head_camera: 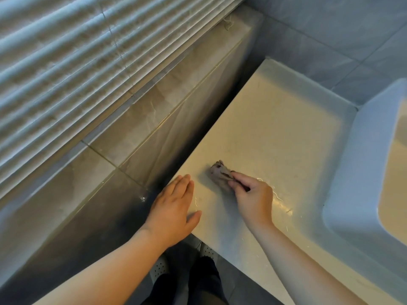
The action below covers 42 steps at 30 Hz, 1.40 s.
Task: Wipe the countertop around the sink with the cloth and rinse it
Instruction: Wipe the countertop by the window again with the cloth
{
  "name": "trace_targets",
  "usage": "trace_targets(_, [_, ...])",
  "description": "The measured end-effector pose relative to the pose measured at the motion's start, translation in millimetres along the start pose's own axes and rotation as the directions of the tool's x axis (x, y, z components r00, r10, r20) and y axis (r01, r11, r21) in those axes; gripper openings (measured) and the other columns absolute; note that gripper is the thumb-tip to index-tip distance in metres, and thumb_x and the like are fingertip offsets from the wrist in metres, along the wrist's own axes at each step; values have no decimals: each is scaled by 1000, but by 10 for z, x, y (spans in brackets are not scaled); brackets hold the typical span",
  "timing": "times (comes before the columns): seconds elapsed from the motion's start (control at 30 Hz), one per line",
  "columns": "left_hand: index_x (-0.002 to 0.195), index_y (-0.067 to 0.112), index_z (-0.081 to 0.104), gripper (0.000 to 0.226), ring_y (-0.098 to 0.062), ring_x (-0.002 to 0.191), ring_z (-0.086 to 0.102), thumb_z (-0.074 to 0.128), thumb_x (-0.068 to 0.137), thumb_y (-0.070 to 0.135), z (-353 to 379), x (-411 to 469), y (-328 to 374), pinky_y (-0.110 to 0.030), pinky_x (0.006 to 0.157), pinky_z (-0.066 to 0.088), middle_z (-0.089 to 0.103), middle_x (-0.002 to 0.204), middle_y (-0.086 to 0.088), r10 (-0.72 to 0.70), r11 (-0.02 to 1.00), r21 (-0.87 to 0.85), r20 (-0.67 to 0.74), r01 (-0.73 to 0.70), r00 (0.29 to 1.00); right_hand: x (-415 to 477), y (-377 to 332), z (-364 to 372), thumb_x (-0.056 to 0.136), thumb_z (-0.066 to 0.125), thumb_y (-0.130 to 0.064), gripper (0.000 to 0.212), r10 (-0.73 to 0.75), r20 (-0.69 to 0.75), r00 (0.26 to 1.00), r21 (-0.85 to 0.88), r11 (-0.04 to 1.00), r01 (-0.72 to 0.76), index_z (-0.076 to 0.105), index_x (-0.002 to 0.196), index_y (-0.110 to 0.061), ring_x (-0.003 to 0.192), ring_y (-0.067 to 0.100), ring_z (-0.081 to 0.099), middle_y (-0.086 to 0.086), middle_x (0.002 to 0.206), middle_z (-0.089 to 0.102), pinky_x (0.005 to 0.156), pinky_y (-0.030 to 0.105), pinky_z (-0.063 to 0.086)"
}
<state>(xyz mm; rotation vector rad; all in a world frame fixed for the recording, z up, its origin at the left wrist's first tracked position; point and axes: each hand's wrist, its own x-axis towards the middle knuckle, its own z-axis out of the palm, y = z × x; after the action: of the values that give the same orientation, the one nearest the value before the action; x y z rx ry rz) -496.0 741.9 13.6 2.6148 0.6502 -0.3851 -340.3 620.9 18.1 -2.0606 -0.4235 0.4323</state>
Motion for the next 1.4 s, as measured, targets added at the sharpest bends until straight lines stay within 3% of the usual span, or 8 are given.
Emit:
trace_targets(0.2, [151, 11, 12, 95, -20, 147, 0, 8, 75, 69, -16, -1, 2, -36, 119, 12, 2, 160, -2, 21, 999, 31, -3, -21, 1000, 627, -82, -592, 81, 69, -8, 24, -83, -217, 973, -112, 992, 60, 74, 105, -13, 91, 7, 64, -2, 102, 72, 83, 19, 47])
trace_targets(0.4, [150, 11, 15, 94, -21, 147, 3, 11, 76, 69, -3, 8, -1, -37, 118, 14, 6, 160, -3, 23, 999, 24, -12, -22, 1000, 867, 276, -615, 84, 64, -9, 26, 18, -190, 982, -236, 970, -63, 73, 108, -16, 94, 22, 66, 5, 103, 73, 80, 25, 46])
trace_targets(0.53, [151, 13, 11, 93, -18, 146, -1, 11, 77, 70, -25, 10, 26, -35, 117, 12, 0, 160, 0, 5, 1000, 7, -9, -5, 1000, 413, 395, -370, 81, 66, -6, 28, -75, -133, 988, -223, 974, 44, 74, 105, -19, 97, 19, 66, -2, 107, 72, 86, 26, 48])
trace_targets(0.67, [150, 13, 19, 73, -17, 146, 2, 42, 93, 52, -110, 46, 98, -35, 119, 17, 3, 159, 0, -30, 992, -125, -30, 26, 999, -107, 504, -188, 79, 69, -2, 32, -174, -91, 980, -262, 954, 145, 74, 105, -20, 97, 13, 63, -9, 108, 70, 90, 34, 50])
trace_targets(0.9, [151, 13, 8, 75, -20, 147, -4, 43, 94, 46, -7, 28, 241, -31, 118, 4, 0, 160, -3, 93, 995, -21, -59, -95, 994, -542, 501, -99, 81, 70, -4, 32, -184, -41, 982, -248, 954, 169, 74, 103, -26, 97, 3, 58, -22, 105, 63, 88, 21, 44])
trace_targets(1.1, [150, 12, 17, 83, -22, 147, -2, 23, 85, 62, 75, 40, 200, -34, 117, 4, 2, 160, -4, 125, 992, 16, -30, -124, 992, -299, 298, -444, 82, 69, -4, 36, -28, -109, 994, 24, 999, 31, 66, 108, -29, 93, -11, 61, -23, 99, 65, 86, 5, 44])
trace_targets(1.23, [151, 15, 14, 93, -20, 147, -6, 11, 75, 69, 85, 49, 180, -35, 118, 5, -3, 160, -1, 119, 993, 19, -8, -119, 993, 202, 340, -835, 82, 70, -6, 28, -51, -323, 945, -58, 998, 34, 71, 109, -15, 97, 6, 64, -6, 104, 68, 87, 14, 45])
trace_targets(1.4, [152, 17, 5, 85, -18, 146, -14, 20, 83, 66, 80, 34, 191, -33, 116, -1, -12, 159, 1, 117, 992, 47, -11, -117, 993, 536, 621, -1026, 85, 64, -7, 26, -16, -288, 958, -244, 968, -57, 71, 110, -11, 94, 26, 67, 9, 104, 73, 80, 26, 47])
